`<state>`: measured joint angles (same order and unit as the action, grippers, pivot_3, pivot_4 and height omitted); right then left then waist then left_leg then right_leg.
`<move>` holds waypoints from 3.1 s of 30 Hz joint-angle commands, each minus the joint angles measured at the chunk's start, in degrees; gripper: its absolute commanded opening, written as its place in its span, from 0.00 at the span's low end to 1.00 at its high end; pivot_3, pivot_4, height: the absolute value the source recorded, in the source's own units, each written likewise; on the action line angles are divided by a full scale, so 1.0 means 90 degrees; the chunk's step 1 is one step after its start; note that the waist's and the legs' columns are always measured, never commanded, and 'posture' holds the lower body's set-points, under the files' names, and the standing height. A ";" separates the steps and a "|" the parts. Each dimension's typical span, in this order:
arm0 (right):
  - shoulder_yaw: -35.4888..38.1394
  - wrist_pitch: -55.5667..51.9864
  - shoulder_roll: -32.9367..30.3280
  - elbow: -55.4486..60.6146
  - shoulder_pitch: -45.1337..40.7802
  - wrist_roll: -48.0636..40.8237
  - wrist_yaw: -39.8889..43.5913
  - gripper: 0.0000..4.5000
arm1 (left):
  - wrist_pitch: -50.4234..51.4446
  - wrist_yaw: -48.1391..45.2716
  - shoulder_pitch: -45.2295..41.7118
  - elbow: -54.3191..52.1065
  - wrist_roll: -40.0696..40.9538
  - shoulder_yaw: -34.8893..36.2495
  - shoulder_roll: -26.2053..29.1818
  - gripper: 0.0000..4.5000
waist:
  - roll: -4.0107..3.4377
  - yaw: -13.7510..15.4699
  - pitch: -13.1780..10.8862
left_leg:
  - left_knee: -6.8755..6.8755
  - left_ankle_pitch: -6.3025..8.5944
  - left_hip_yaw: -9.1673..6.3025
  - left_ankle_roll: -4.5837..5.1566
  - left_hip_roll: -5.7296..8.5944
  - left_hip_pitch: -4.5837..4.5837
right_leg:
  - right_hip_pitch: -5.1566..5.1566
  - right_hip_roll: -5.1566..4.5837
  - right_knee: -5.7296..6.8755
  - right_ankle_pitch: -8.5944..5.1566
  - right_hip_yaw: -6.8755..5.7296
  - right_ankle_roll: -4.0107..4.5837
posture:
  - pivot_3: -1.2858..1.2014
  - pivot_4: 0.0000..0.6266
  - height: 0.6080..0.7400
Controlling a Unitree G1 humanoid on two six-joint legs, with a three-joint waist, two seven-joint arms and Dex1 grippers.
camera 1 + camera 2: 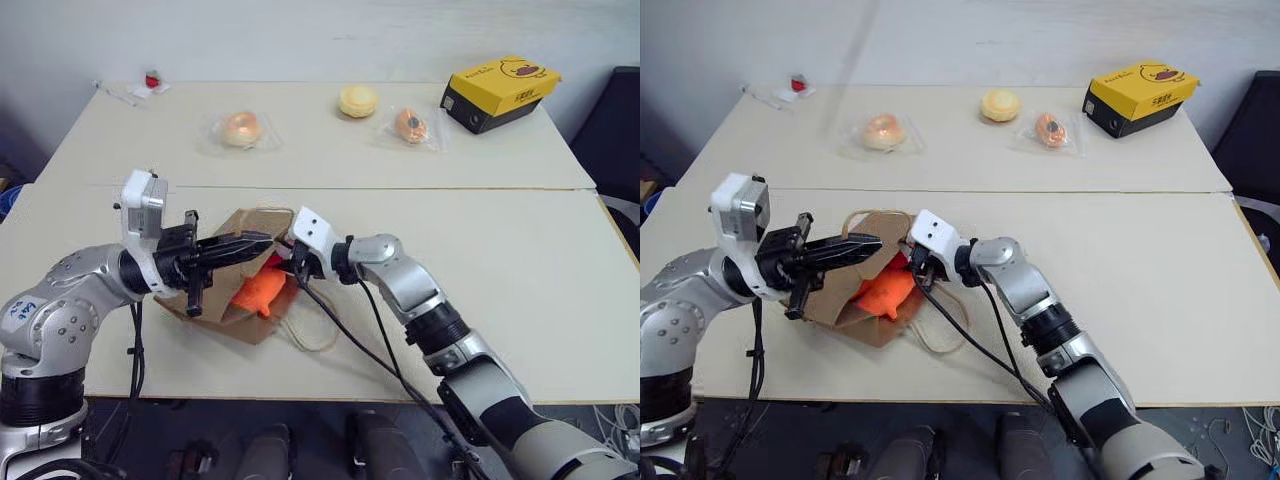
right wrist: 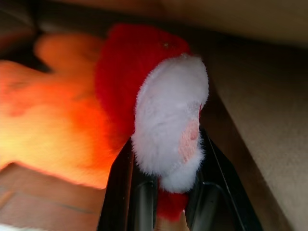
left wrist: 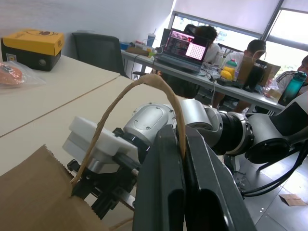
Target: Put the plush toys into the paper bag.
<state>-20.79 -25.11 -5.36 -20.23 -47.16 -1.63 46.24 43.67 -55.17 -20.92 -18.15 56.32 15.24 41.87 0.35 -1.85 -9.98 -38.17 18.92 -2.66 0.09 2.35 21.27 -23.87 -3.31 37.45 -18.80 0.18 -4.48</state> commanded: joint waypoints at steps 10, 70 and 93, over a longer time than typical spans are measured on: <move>0.0372 -0.0292 0.0673 -0.0146 -0.0225 -0.0102 -0.0813 0.35 | -0.0106 0.0093 0.0050 -0.0267 0.0100 0.0193 0.0004 0.00 | 0.0000 -0.0036 0.0000 | 0.0005 -0.0001 0.0001 -0.0002 0.0000 0.0004 | -0.0015 0.0000 0.0016 -0.0001 0.0001 0.0002 | 0.52 0.24 1.00; 0.5169 -0.7488 0.0424 0.2240 0.0954 -0.5750 -0.3916 0.34 | -0.0446 0.0558 -0.0097 -0.0273 0.0006 0.0342 -0.0154 0.00 | 0.0010 0.0021 0.0007 | 0.0015 0.0000 0.0008 0.0004 -0.0001 0.0003 | -0.0002 0.0000 -0.0007 -0.0001 0.0013 0.0002 | 0.52 0.24 1.00; 0.5471 -0.5772 -0.3060 0.2612 -0.0262 -1.1259 -0.5037 0.01 | -0.2662 0.0221 -0.2045 0.2207 -0.1903 -0.0620 -0.1560 0.00 | -0.0005 0.0023 -0.0004 | 0.0016 0.0000 0.0012 0.0021 -0.0002 0.0023 | -0.0002 -0.0005 -0.0039 0.0000 0.0006 0.0000 | 0.52 0.24 1.00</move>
<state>29.82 -79.38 -31.97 1.95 -49.31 -98.68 1.81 22.39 -53.22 -38.40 1.03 40.43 9.21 27.99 0.30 -1.64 -10.01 -38.01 18.92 -2.54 0.28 2.33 21.48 -23.88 -3.34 37.09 -18.79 0.22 -4.48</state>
